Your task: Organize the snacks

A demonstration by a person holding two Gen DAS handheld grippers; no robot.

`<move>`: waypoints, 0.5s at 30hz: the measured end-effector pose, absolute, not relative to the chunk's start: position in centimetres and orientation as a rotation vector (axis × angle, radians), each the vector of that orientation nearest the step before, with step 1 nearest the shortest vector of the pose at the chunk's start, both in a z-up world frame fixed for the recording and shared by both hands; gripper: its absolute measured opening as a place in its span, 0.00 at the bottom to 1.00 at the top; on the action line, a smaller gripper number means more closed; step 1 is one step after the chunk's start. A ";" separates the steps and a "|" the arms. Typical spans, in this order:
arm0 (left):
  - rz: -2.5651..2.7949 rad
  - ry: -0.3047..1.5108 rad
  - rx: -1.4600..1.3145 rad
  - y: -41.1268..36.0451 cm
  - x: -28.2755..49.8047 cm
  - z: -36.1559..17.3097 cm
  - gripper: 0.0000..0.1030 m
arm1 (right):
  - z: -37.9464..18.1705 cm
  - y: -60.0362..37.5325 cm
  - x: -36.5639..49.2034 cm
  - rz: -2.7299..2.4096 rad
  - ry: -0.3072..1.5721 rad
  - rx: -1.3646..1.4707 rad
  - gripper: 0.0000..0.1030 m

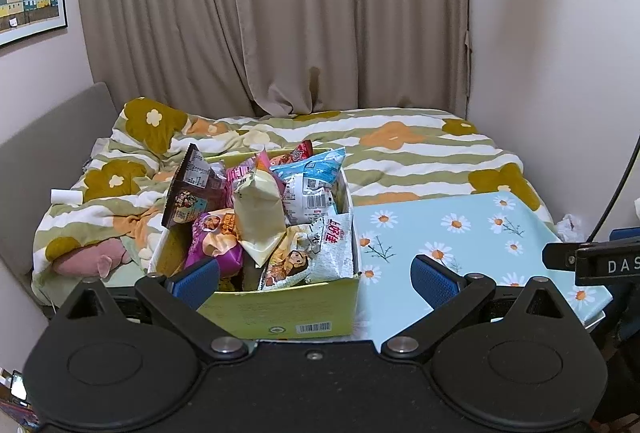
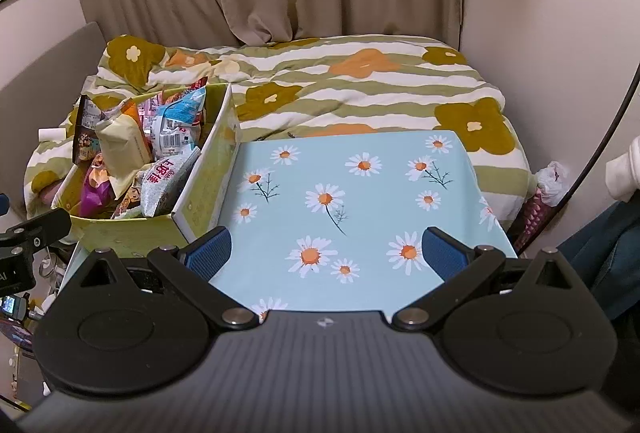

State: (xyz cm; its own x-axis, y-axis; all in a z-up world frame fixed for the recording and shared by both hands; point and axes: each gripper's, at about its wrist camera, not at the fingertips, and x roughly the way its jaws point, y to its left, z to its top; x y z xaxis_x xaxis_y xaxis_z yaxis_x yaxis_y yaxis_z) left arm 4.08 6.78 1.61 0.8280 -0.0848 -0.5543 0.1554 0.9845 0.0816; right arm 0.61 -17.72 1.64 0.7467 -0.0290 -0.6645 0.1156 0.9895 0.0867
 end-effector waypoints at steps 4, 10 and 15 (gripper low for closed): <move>-0.128 0.582 0.114 6.9 4.2 1.7 1.00 | 1.6 -17.7 0.6 -0.083 0.725 0.123 1.00; -0.121 0.581 0.108 7.0 4.3 1.6 1.00 | 1.6 -17.5 0.8 -0.084 0.727 0.117 1.00; -0.114 0.584 0.103 7.3 4.3 1.5 1.00 | 1.5 -17.3 0.8 -0.082 0.728 0.119 1.00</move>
State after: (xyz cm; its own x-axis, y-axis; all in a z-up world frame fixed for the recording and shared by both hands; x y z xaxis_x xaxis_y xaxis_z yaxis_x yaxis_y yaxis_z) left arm 4.35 7.29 1.53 0.8281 -0.0776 -0.5552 0.1361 0.9886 0.0648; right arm 0.83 -17.28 1.54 0.7437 -0.0332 -0.6677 0.1162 0.9900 0.0803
